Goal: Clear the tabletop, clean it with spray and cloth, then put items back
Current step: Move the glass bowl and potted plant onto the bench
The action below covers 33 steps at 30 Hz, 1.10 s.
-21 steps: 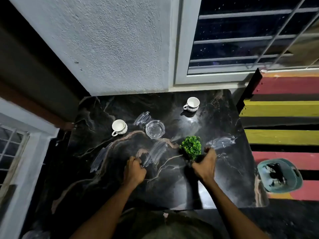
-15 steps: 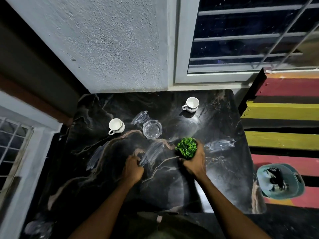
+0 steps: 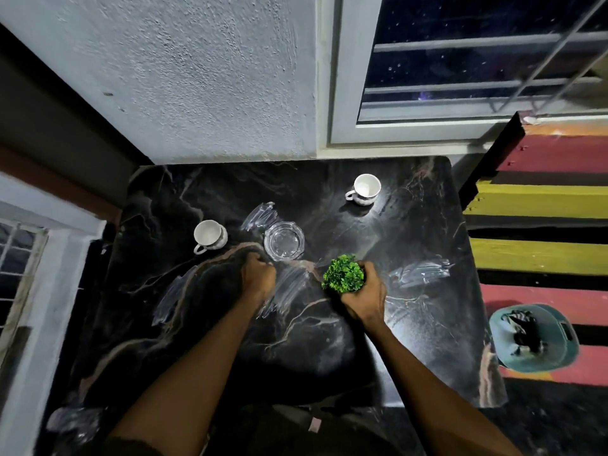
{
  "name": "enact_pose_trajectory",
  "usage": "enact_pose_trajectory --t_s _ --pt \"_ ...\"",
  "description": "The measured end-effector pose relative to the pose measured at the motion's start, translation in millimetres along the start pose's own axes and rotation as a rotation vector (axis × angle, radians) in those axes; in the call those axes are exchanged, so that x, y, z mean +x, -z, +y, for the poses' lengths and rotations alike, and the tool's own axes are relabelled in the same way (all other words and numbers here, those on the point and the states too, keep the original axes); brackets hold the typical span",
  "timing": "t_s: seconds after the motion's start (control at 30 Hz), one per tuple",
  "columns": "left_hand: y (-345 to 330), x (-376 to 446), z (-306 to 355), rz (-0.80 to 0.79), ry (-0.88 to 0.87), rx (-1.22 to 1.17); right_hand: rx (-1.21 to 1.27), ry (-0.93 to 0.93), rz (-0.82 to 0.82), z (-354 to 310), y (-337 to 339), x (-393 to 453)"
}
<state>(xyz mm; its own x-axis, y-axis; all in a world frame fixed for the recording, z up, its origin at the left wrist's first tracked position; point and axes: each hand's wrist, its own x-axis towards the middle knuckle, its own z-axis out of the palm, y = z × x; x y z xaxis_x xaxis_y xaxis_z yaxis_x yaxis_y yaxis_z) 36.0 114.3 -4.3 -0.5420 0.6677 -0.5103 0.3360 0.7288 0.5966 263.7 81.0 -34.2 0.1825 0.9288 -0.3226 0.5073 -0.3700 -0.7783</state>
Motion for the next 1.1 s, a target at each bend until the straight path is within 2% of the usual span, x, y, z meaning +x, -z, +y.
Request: enact_pose_trajectory --t_s 0.3,0.57,0.67,0.73,0.97,1.1 --pt "-16.7 37.7 21.6 -0.059 0.175 -0.155 -0.030 -0.121 0.093 14.7 2.5 -23.5" --pt "-11.2 27.1 4.4 -0.126 0.195 -0.263 0.071 -0.164 0.233 16.7 17.2 -65.7" --pt "-8.6 -0.8 -14.3 -0.228 0.161 -0.212 0.107 -0.176 0.264 21.5 27.8 -81.1" --pt "-9.1 -25.7 -28.6 -0.218 0.146 -0.166 0.129 -0.164 0.273 26.8 36.2 -90.4" --pt "-37.6 -135.0 -47.3 -0.403 0.132 -0.355 0.162 -0.127 0.317 54.2 77.3 -119.2" --pt "-70.9 -198.4 -44.3 -0.454 0.159 -0.389 0.190 -0.080 0.335 81.4 112.3 -136.6"
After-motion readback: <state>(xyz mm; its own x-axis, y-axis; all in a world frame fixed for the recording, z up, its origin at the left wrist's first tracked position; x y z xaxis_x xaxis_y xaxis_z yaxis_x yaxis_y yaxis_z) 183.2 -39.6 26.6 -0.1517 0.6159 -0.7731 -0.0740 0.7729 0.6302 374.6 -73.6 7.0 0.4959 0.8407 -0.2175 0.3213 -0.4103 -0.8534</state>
